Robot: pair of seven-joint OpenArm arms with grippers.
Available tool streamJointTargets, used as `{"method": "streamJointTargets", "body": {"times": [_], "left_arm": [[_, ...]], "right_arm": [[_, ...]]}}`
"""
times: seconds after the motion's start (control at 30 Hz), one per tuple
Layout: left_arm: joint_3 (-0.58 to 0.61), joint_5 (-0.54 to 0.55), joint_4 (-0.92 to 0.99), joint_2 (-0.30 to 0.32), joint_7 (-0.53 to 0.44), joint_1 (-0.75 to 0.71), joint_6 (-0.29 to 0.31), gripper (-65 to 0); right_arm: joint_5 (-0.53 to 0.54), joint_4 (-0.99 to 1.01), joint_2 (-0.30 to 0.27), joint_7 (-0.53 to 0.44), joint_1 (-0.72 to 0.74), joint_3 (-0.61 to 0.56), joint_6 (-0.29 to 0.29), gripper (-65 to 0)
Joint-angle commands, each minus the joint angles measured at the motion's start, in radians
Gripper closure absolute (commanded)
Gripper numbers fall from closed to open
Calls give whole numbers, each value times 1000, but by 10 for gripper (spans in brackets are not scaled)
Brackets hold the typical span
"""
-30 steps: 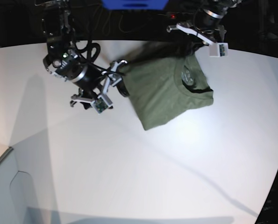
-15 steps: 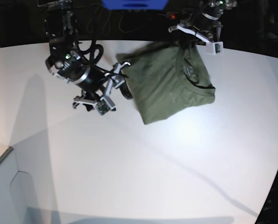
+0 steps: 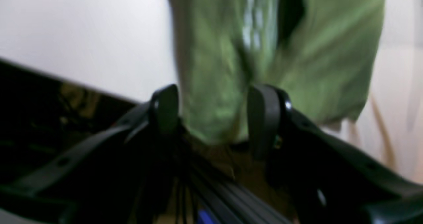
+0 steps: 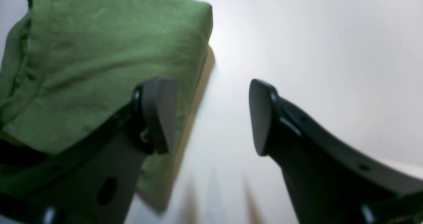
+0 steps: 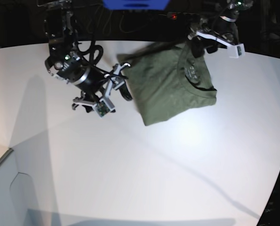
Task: Layout the t-shirt on the table in an organized manner, then fold the t-shirt properly
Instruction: 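Press and smooth the bundle's edge with the left gripper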
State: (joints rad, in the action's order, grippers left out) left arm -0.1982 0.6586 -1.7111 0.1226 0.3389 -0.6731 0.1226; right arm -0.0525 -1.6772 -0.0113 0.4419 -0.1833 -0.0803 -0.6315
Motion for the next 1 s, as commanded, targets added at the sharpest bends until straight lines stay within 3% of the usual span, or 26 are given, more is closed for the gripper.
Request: {"method": "streamJointTargets", "body": {"times": [0.0,0.17,0.57,0.77,0.97], "left_arm": [[3,17,-36,-4,-14,-14,12,-325],[1,25,-100,38,-13,-23,9,-325],[-28,25,-13,32,-13,69,7,-326],[-22,25,55,28,-13,109,13,-476],[-30,25,115,-8,-14,152,12,-486]], "right_arm": [[18,-24,3,-28,11,0,-1,-351],[18,-24,3,-28,12,1,0,-351],[18,-19,1,-28,12,18,0,-352],[15,-18,0,-28,12,18,0,-352],[13,-16,-2,-28,12,18,0,-352]]}}
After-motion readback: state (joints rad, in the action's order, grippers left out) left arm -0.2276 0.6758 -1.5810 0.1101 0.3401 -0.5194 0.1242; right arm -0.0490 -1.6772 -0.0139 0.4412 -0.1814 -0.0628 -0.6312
